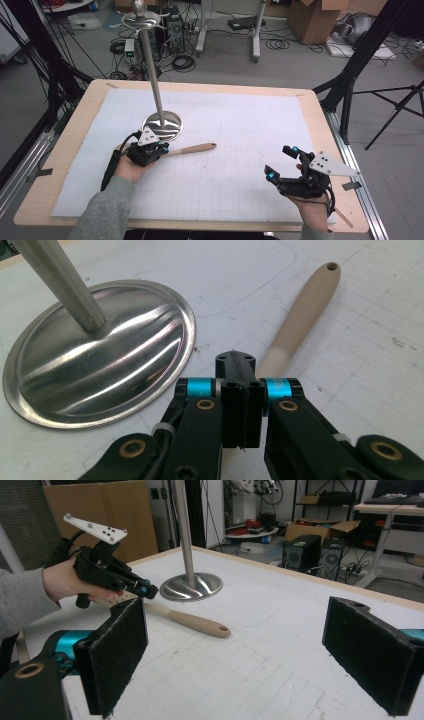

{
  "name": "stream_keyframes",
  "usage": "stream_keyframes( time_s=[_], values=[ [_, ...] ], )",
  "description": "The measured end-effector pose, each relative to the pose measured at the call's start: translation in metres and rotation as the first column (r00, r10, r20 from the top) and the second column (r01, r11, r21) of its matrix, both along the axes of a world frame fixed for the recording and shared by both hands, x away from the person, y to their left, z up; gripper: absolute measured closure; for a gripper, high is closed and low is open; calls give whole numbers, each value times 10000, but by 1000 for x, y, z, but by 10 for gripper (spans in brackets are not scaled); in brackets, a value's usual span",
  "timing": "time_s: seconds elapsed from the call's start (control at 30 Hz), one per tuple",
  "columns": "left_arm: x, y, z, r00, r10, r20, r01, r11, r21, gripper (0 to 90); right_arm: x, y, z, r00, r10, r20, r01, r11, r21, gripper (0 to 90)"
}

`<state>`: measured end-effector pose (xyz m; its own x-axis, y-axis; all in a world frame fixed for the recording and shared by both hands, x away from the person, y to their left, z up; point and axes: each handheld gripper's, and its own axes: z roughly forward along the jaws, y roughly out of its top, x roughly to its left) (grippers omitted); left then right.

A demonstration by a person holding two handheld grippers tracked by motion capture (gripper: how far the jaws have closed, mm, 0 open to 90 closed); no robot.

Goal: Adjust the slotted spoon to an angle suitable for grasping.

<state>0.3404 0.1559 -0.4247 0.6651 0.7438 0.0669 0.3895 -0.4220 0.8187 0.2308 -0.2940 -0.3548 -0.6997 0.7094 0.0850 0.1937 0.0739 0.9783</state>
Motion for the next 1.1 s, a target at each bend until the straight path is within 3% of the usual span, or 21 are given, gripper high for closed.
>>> stream_keyframes(
  time_s=[0.17,0.43,0.63,0.77,0.93,1.03,1.1],
  values=[
    [3,-3,-4,9996,232,-188,-224,9988,424,896,-1,-1,0,10000,-7,21,7,10000,20,98],
    [5,-5,-7,9983,430,-397,-399,9963,761,896,-1,-1,1,10000,13,69,-14,10000,20,98],
    [7,-6,-7,9967,594,-561,-550,9956,764,896,-1,0,1,10000,40,36,-41,10000,23,98],
    [9,-8,-7,9954,717,-636,-642,9915,1130,896,-1,0,1,10000,45,68,-45,10000,29,98],
    [10,-7,-7,9937,733,-849,-638,9919,1101,897,-1,-1,1,10000,53,54,-54,10000,36,98],
    [10,-6,-8,9874,981,-1238,-803,9867,1413,897,-2,-2,2,10000,18,86,-18,10000,58,98],
    [8,-3,-9,9824,1147,-1475,-968,9876,1235,897,-2,-3,2,10000,-18,88,17,10000,93,98]
  ],
)
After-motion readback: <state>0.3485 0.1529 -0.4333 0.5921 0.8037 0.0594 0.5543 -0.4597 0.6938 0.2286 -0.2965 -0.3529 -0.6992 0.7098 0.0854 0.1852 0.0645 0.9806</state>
